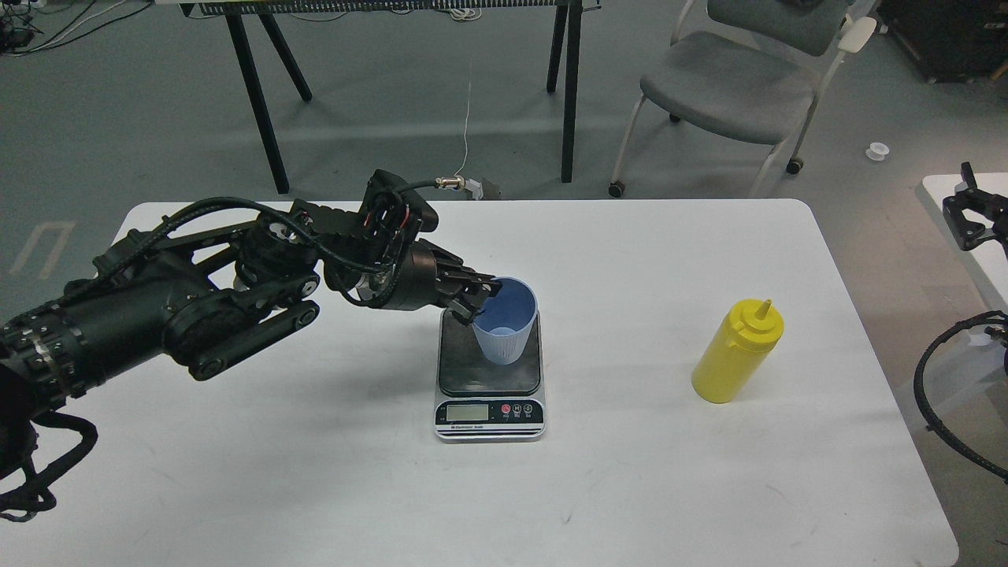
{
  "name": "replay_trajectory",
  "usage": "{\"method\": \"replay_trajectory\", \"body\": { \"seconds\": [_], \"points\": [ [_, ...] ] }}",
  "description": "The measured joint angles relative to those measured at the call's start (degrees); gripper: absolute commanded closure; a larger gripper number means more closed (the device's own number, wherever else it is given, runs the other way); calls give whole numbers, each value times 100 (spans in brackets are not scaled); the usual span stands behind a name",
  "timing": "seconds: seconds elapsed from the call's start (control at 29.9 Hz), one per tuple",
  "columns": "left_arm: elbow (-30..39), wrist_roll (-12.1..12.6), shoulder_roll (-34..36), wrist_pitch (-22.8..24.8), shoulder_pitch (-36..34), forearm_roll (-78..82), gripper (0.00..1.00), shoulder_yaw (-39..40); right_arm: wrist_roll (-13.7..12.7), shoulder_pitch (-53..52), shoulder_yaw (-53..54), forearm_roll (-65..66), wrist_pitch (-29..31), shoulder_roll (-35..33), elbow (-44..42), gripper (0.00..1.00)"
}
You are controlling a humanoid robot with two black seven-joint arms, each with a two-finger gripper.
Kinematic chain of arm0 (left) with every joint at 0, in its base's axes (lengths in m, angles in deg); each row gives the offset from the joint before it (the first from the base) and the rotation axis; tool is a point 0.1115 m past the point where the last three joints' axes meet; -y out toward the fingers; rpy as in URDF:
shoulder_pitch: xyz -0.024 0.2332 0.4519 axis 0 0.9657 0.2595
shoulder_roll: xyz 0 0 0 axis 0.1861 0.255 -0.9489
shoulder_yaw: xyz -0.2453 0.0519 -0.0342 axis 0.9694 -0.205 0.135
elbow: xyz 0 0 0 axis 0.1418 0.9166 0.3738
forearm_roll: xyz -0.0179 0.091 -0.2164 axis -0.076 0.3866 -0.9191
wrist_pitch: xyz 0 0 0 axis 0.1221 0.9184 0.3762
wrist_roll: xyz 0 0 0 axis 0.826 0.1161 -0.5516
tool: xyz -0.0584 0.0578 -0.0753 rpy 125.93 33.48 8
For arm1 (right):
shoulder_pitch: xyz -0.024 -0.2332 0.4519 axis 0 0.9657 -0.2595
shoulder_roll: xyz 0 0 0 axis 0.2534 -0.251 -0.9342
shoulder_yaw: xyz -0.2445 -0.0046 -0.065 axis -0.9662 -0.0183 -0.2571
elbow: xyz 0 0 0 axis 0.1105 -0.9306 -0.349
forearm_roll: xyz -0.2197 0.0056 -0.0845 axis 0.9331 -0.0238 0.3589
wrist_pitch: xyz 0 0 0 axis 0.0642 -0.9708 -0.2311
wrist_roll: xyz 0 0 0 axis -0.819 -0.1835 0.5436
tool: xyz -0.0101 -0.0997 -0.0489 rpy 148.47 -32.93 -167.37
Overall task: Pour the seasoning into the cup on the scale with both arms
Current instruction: 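Lift the cup with the left gripper and lower it onto the scale, then open the left gripper and withdraw it back to rest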
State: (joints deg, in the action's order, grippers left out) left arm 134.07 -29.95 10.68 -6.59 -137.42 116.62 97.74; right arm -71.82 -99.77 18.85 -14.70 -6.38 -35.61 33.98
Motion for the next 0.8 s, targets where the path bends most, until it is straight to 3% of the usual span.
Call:
{"method": "replay_trajectory", "body": {
  "seconds": [0.33,0.6,0.67,0.73,0.8],
  "points": [
    [-78,-19,-8,5,-21,10,90,-105,0,93,2,0,0,0,47,0],
    [-100,8,-7,7,-44,9,77,-373,0,168,27,0,0,-6,57,0],
    [-101,21,-1,7,-43,-11,68,-374,0,185,33,0,0,-8,58,0],
    [-101,28,11,5,-43,-35,49,-359,0,199,35,0,0,-8,57,0],
    [-101,33,14,-4,-43,-52,37,-330,0,202,35,0,0,-8,57,1]
  ]
}}
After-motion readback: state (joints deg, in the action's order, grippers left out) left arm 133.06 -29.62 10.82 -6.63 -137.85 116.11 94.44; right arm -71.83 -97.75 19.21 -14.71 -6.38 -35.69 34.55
